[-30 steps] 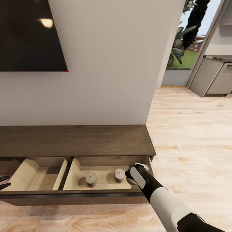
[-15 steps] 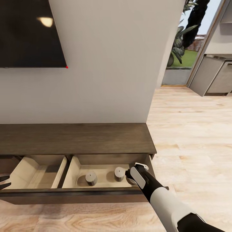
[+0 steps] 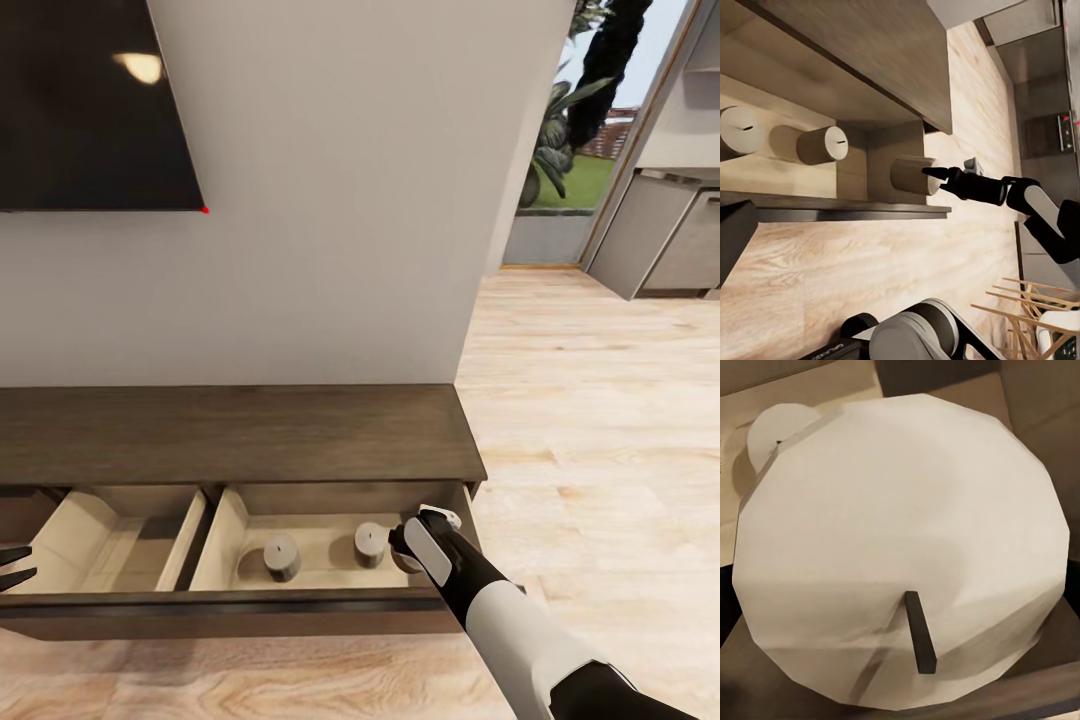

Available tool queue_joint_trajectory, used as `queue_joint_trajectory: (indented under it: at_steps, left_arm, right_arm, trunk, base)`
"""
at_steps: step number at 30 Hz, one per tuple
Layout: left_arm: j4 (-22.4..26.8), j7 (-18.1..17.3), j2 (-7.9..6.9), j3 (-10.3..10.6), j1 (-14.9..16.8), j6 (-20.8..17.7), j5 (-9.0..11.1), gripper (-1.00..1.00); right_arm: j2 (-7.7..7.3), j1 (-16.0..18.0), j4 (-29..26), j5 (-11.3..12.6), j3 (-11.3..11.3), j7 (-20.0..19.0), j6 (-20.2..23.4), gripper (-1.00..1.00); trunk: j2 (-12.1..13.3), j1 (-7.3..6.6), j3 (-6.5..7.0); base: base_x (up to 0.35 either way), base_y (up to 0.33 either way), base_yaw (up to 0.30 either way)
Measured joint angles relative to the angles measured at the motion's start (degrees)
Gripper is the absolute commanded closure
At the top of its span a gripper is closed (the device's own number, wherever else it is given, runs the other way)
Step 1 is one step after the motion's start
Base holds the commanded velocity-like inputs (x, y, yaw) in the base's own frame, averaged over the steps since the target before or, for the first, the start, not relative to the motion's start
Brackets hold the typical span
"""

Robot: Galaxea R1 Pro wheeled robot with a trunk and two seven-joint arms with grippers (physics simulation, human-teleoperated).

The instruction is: Place each of the two pumpkins and all three candles from the living room inside a cabinet in the living room (use any cabinet), then make sure every cabinet is closed, and position the cauldron so it is next to a table in the living room.

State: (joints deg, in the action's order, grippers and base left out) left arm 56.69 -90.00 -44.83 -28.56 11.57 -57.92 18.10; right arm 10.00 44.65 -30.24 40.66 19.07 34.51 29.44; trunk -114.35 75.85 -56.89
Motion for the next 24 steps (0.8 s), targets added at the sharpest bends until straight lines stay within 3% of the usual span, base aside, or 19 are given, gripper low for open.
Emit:
queue_joint_trajectory:
  at_steps: [13, 24]
  left_arm:
    - [0.0, 0.0, -0.05, 0.0, 0.0, 0.0, 0.1, -1.00]
    - [0.1, 0.0, -0.58, -0.7, -0.1, -0.1, 0.2, -1.00]
  right_arm:
    - [0.00, 0.0, 1.8, 0.0, 0.0, 0.0, 0.0, 1.00]
    - [0.00, 0.0, 2.0, 0.1, 0.0, 0.0, 0.0, 1.00]
  trunk:
    - [0.0, 0.00, 0.00]
    - [-4.4, 2.41, -1.97]
  base:
    - [0.051, 0.000, 0.000]
    - [0.000, 0.000, 0.000]
